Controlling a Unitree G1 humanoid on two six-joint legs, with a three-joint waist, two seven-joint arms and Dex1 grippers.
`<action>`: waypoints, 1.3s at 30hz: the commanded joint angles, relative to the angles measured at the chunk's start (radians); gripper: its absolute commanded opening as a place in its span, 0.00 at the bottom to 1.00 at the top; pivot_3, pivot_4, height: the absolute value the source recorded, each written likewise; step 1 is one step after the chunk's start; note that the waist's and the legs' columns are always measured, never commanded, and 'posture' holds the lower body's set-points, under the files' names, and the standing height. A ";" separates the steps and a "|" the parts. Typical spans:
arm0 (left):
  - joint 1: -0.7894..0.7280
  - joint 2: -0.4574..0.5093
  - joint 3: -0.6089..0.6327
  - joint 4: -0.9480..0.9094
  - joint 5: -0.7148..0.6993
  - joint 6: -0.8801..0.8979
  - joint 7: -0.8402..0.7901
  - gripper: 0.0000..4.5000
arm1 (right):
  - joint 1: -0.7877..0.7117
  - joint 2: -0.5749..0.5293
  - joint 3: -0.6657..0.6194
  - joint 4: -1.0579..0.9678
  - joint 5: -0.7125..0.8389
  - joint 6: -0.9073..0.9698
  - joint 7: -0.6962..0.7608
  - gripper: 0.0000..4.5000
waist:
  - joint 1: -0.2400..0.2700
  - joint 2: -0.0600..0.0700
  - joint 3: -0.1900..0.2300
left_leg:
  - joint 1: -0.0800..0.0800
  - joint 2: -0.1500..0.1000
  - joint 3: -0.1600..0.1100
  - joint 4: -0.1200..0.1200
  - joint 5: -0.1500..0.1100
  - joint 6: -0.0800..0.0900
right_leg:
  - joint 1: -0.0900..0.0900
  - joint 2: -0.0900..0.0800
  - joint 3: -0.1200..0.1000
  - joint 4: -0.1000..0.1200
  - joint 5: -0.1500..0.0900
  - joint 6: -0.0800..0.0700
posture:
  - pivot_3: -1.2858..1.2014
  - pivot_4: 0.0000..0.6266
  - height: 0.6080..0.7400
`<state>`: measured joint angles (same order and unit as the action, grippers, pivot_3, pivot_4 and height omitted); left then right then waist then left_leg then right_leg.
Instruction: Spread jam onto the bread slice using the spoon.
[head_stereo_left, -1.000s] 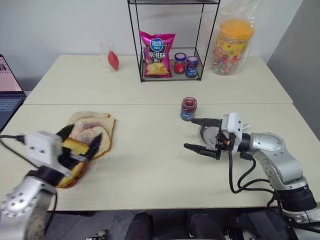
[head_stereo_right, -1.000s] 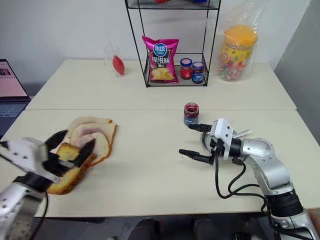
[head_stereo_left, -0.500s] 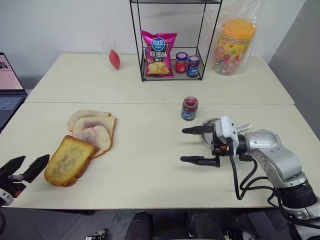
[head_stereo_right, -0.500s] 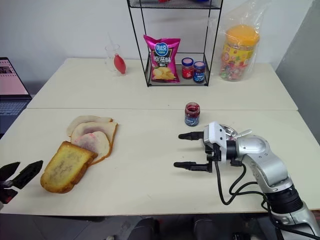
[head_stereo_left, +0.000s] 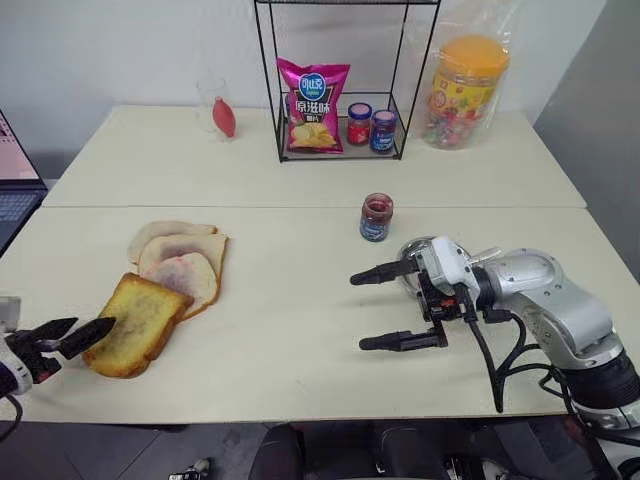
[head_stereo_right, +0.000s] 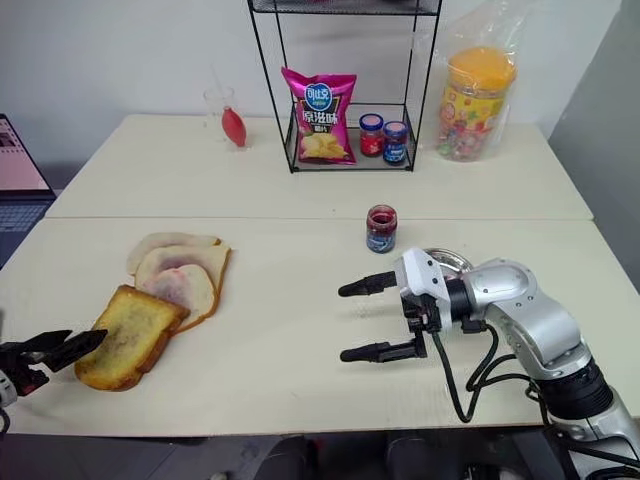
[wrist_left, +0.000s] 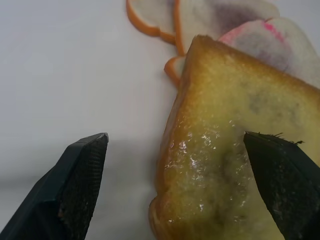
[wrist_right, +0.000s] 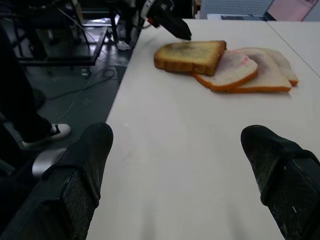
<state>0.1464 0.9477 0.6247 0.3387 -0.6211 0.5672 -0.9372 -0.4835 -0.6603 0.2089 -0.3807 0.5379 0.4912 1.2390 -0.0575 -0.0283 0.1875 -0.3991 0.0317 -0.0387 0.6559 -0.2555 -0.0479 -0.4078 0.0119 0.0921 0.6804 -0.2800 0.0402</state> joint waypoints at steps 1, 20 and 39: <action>-0.032 0.023 -0.029 0.039 0.041 -0.025 -0.038 1.00 | -0.016 -0.015 -0.026 -0.030 0.037 0.014 0.014 0.99 | 0.001 -0.001 0.000 | 0.000 0.000 0.000 0.000 0.000 0.000 | 0.000 0.000 0.000 0.000 0.000 -0.001 | 0.52 0.24 1.00; -0.064 -0.016 -0.085 0.013 0.111 -0.089 -0.053 0.36 | -0.096 0.090 -0.037 0.056 0.064 0.102 -0.111 1.00 | 0.001 0.000 0.000 | 0.000 0.000 -0.002 -0.002 0.000 0.000 | 0.000 -0.004 -0.003 0.001 0.001 -0.003 | 0.52 0.24 1.00; -0.027 -0.089 -0.003 -0.144 0.058 -0.070 0.013 0.01 | -0.134 0.135 0.010 0.093 0.028 0.069 -0.060 1.00 | 0.007 0.000 0.000 | 0.000 -0.001 -0.003 -0.002 0.000 0.000 | 0.001 -0.009 -0.004 0.000 0.002 -0.002 | 0.52 0.24 1.00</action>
<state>0.1121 0.8726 0.5723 0.2657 -0.5143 0.4790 -0.9380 -0.6113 -0.5203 0.2203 -0.2598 0.5695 0.5824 1.1653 -0.0502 -0.0284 0.1874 -0.3995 0.0308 -0.0415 0.6541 -0.2554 -0.0478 -0.4068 0.0033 0.0877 0.6808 -0.2784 0.0379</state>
